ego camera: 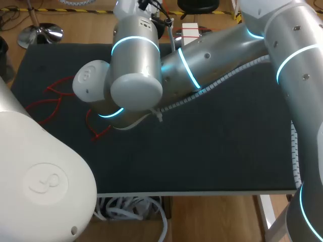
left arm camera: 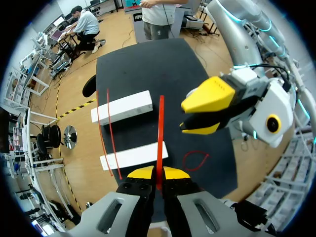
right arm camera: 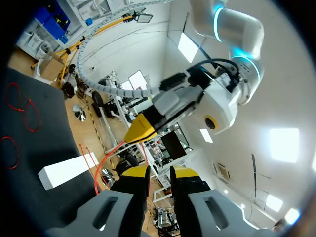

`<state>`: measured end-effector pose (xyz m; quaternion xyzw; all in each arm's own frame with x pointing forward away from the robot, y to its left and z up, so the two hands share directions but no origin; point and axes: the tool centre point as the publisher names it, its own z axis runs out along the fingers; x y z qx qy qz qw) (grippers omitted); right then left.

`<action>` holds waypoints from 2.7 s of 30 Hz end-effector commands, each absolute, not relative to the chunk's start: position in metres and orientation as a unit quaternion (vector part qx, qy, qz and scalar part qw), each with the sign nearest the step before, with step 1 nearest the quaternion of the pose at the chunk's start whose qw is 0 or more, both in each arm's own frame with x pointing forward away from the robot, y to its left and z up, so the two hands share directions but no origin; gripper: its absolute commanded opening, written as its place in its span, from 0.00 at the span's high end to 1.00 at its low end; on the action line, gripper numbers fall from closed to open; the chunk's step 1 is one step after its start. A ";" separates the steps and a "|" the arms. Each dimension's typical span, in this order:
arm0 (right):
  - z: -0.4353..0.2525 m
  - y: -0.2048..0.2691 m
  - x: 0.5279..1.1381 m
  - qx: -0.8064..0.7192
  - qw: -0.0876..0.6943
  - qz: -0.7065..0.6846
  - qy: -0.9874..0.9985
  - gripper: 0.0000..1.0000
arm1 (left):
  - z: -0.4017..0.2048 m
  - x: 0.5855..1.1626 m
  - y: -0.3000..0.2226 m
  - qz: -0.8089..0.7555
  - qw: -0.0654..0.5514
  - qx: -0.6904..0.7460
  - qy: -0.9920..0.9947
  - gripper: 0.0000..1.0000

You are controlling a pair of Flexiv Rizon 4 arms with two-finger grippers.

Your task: Grab the tape and strap the tape.

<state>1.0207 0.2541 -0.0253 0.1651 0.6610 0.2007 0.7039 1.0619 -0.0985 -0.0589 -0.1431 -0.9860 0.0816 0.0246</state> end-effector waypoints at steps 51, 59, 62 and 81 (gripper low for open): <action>-0.037 0.155 1.016 0.278 0.694 0.173 0.641 0.00 | -0.067 1.070 -0.029 0.048 -0.029 -0.045 -0.997 1.00; -0.037 0.155 1.016 0.278 0.694 0.173 0.641 0.00 | -0.086 1.050 0.020 0.013 0.005 0.015 -1.000 1.00; -0.037 0.155 1.016 0.278 0.694 0.173 0.641 0.00 | -0.095 1.041 0.029 0.006 0.022 0.025 -0.999 1.00; -0.037 0.155 1.016 0.278 0.694 0.173 0.641 0.00 | -0.111 1.032 0.043 -0.011 0.049 0.041 -0.998 0.00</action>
